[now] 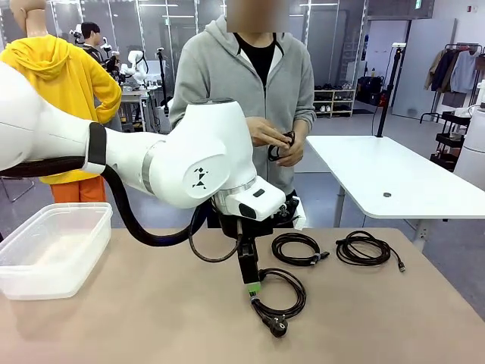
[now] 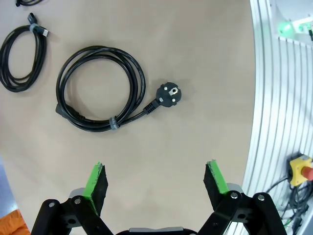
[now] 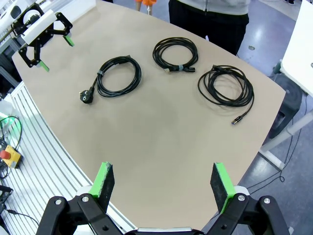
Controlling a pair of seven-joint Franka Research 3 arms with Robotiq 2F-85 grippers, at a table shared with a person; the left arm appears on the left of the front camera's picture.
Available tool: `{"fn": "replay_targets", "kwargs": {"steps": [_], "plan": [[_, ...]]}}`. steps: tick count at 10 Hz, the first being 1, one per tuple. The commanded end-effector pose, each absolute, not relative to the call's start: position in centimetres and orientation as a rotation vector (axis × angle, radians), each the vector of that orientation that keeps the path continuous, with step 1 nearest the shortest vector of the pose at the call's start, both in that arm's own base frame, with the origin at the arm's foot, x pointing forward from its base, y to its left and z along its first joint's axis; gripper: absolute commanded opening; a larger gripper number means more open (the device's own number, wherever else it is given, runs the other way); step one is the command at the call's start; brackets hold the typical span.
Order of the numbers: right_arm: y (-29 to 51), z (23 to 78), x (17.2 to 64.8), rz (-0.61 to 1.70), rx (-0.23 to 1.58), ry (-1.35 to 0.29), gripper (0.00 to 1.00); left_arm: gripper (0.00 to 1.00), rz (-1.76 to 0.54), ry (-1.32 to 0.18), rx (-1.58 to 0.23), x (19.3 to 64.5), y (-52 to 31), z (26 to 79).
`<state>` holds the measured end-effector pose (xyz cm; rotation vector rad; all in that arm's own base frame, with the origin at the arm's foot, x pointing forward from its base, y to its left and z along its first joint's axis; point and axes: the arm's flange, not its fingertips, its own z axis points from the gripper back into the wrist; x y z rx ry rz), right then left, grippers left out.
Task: Organize and store the cables.
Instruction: Place the Power Cable into the Organizing box.
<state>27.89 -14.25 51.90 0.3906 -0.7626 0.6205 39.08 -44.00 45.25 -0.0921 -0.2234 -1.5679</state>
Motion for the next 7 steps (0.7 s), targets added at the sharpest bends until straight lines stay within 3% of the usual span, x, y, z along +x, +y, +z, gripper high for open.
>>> {"fn": "replay_targets", "kwargs": {"steps": [1,7], "plan": [[-14.45,51.89,27.85,0.640,0.395,-0.767,1.00,1.00,-1.570,-0.222,-0.091,38.84,-43.90,44.94],[-14.45,51.89,27.85,0.640,0.395,-0.767,1.00,1.00,-1.570,-0.222,-0.091,38.84,-43.90,44.94]]}}
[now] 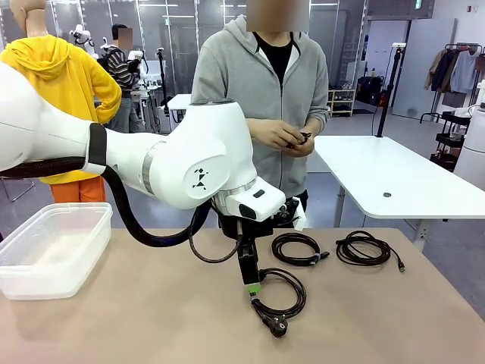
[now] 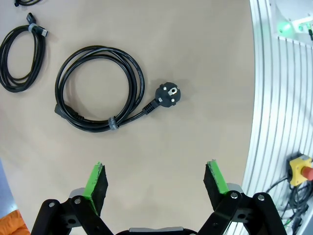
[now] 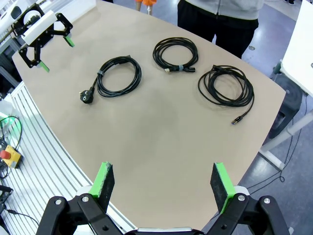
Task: Organize and store the cables.
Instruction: Place the Power Cable into the Organizing box.
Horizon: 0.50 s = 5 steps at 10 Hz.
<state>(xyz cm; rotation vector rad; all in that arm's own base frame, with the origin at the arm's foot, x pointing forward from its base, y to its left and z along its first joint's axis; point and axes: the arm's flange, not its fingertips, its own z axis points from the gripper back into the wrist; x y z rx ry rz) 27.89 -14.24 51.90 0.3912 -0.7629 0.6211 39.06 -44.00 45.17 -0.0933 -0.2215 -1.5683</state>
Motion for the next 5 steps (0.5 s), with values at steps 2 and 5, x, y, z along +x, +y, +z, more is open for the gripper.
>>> {"fn": "replay_targets", "kwargs": {"steps": [2,5], "plan": [[-14.4,51.9,27.9,0.640,0.395,-0.767,1.00,1.00,-1.491,-0.195,-0.068,39.4,-45.4,44.8],[-14.4,51.9,27.9,0.640,0.395,-0.767,1.00,1.00,-1.233,-0.119,-0.038,40.1,-46.8,45.2]]}}
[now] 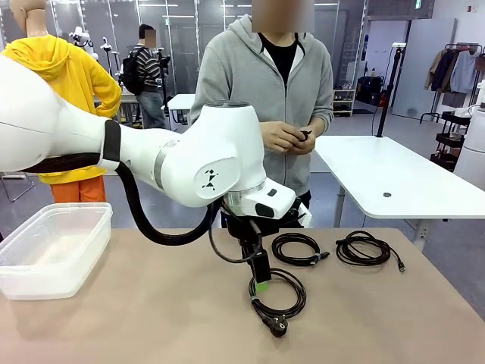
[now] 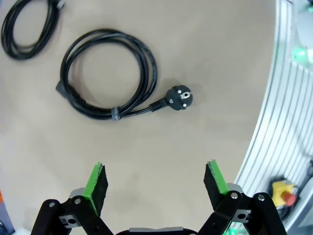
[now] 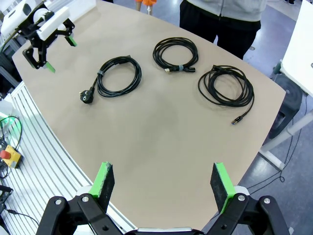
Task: Organize and store the cables.
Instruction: Place the Power Cable into the Organizing box.
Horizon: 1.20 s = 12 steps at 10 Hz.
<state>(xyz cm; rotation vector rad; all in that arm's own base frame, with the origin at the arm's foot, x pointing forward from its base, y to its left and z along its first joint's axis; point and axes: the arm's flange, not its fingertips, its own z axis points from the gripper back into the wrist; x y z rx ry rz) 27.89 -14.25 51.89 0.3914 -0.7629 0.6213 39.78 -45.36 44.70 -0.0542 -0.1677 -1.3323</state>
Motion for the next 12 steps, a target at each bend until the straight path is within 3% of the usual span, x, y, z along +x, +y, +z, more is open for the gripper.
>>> {"fn": "replay_targets", "kwargs": {"steps": [1,5,7,10,12], "plan": [[-14.4,51.9,27.9,0.640,0.395,-0.767,1.00,1.00,-1.120,-0.100,-0.017,40.8,-47.0,45.0],[-14.4,51.9,27.9,0.640,0.395,-0.767,1.00,1.00,-0.586,-0.130,-0.030,42.7,-48.0,43.6],[-14.4,51.9,27.9,0.640,0.395,-0.767,1.00,1.00,-0.317,-0.225,0.048,43.0,-47.9,41.7],[-14.4,51.9,27.9,0.640,0.395,-0.767,1.00,1.00,-0.178,-0.266,0.058,43.2,-48.3,40.1],[-14.4,51.9,27.9,0.640,0.395,-0.767,1.00,1.00,-0.218,-0.239,0.038,43.8,-47.8,40.8]]}}
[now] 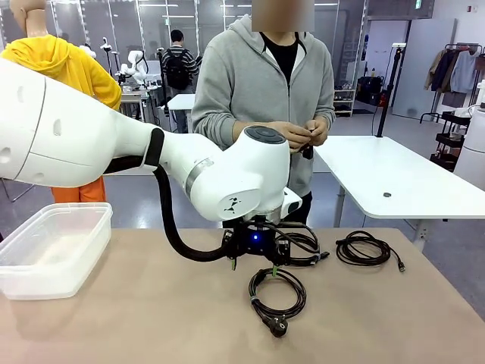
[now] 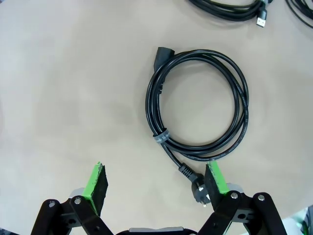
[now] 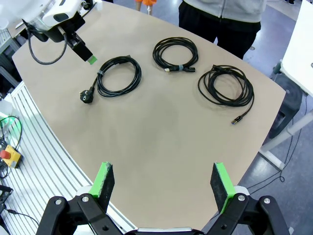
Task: Organize and store the cables.
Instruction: Place the Power Cable into the Organizing box.
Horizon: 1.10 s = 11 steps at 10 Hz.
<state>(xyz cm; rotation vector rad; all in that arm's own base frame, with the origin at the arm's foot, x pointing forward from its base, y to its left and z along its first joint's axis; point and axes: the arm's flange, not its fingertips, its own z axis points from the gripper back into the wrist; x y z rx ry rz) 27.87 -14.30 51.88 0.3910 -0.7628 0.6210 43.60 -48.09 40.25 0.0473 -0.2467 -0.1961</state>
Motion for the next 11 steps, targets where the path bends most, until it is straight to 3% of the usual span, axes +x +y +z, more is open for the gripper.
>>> {"fn": "replay_targets", "kwargs": {"steps": [1,5,7,11], "plan": [[-14.4,51.9,27.9,0.640,0.395,-0.767,1.00,1.00,-0.218,-0.239,0.038,43.8,-47.8,40.8],[-14.4,51.9,27.9,0.640,0.395,-0.767,1.00,1.00,-0.138,-0.253,0.069,44.4,-48.4,39.1],[-14.4,51.9,27.9,0.640,0.395,-0.767,1.00,1.00,-0.042,-0.227,-0.033,45.3,-48.9,38.1],[-14.4,51.9,27.9,0.640,0.395,-0.767,1.00,1.00,0.037,-0.159,-0.019,46.6,-49.0,35.1]]}}
